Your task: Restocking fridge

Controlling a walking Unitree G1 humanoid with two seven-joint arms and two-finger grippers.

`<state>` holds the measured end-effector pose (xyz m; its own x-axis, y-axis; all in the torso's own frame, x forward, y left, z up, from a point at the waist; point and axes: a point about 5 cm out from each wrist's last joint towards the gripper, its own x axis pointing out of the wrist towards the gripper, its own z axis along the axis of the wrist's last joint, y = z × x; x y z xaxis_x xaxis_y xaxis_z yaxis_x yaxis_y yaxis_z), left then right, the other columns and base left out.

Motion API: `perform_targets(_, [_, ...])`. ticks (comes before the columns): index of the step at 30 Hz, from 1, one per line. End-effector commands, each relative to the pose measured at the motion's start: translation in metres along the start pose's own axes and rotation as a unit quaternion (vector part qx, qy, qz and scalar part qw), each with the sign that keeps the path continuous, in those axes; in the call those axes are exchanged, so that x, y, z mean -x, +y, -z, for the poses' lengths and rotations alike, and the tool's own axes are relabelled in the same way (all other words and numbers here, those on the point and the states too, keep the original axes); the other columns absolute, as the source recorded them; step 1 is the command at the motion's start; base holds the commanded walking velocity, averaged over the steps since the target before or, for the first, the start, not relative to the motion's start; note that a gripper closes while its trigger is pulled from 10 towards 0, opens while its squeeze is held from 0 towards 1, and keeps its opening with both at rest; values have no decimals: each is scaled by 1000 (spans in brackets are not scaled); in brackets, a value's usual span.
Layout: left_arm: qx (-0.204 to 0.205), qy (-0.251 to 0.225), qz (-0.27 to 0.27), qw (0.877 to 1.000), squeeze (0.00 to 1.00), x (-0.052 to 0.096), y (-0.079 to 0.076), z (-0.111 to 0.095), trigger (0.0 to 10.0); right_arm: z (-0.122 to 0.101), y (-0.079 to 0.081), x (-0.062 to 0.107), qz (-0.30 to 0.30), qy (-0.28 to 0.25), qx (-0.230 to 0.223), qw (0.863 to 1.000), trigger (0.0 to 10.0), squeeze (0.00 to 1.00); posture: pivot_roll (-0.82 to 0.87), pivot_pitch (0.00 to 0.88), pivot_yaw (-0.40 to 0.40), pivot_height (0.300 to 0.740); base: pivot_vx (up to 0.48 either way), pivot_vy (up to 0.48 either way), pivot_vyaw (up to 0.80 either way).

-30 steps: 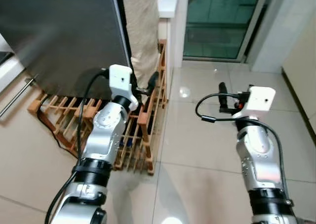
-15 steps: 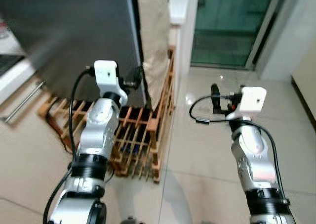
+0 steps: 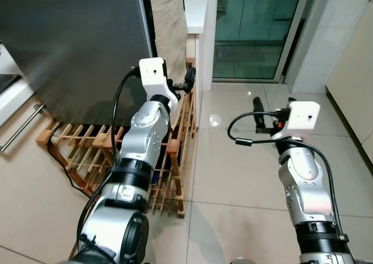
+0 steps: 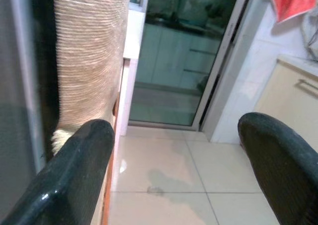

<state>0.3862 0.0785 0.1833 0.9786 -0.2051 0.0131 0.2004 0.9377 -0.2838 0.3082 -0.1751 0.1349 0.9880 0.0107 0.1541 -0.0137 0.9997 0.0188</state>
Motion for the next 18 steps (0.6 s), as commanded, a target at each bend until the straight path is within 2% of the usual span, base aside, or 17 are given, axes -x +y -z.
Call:
perform_targets(1, [-2,-10,-23,1000,0,-4,3,-8,10000,-3,5,0,-5,-5,1,1000,10000,0,-222,0,112,740,0,0,0])
perform_targets(7, [-25,-35,-38,998,0,-6,2,-18,10000,0,7,7,-6,2,-1,1000,10000,0,-236,0,117,740,0,0,0])
perform_targets(10, [-32,-35,-40,998,0,-5,11,-19,10000,1,6,10,-3,4,1,1000,10000,0,-246,0,131,740,0,0,0])
perform_targets(11, [-40,-34,-30,998,0,7,27,-16,10000,-1,2,14,4,1,2,1000,10000,0,-249,0,136,740,0,0,0])
perform_targets(12, [-40,-34,-30,998,0,7,27,-16,10000,-1,2,14,4,1,2,1000,10000,0,-249,0,136,740,0,0,0])
perform_targets(14, [-51,-35,-21,998,0,17,34,-13,10000,-2,0,17,10,0,2,1000,10000,0,-246,0,136,740,0,0,0])
perform_targets(16, [-68,-44,13,997,0,44,46,-1,10000,-4,-4,31,18,-3,11,1000,10000,0,-222,0,126,740,0,0,0])
perform_targets(17, [-68,-44,13,997,0,44,46,-1,10000,-4,-4,31,18,-3,11,1000,10000,0,-222,0,126,740,0,0,0])
perform_targets(18, [-86,-48,21,995,0,58,54,5,10000,-4,-7,38,25,-5,17,1000,10000,0,-215,0,119,740,0,0,0])
